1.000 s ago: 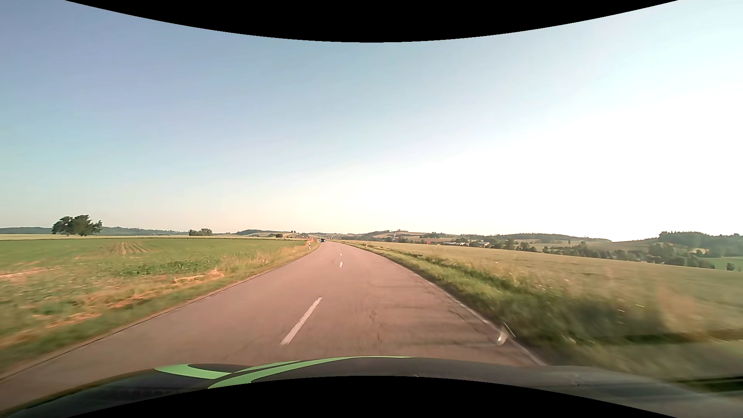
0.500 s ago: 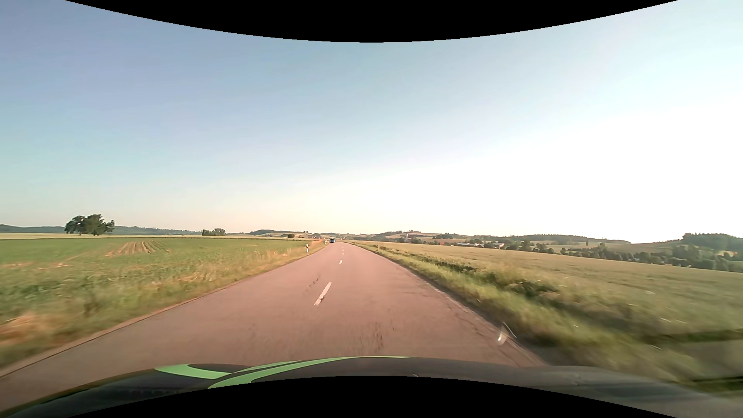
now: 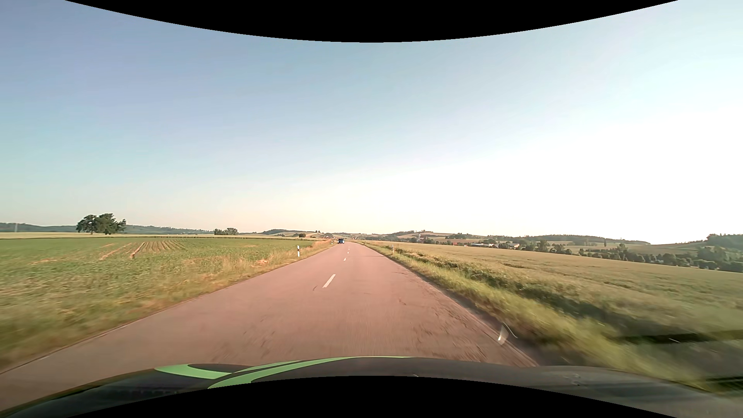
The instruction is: Follow the waypoints while adhering to traffic rules and regulations
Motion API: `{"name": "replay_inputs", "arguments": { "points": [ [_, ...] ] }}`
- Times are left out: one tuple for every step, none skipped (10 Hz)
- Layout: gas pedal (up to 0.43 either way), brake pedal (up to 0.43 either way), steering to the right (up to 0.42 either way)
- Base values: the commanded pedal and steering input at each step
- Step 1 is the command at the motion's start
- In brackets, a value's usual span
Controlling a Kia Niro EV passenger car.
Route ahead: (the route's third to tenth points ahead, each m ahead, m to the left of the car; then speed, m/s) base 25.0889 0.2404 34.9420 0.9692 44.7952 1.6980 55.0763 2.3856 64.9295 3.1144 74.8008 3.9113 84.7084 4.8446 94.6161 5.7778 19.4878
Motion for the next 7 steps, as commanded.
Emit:
{"name": "replay_inputs", "arguments": {
  "points": [
    [0.169, 0.0, -0.016],
    [0.169, 0.0, -0.013],
    [0.169, 0.0, -0.011],
    [0.169, 0.0, -0.01],
    [0.169, 0.0, -0.01],
    [0.169, 0.0, -0.01],
    [0.169, 0.0, -0.009]
  ]
}}
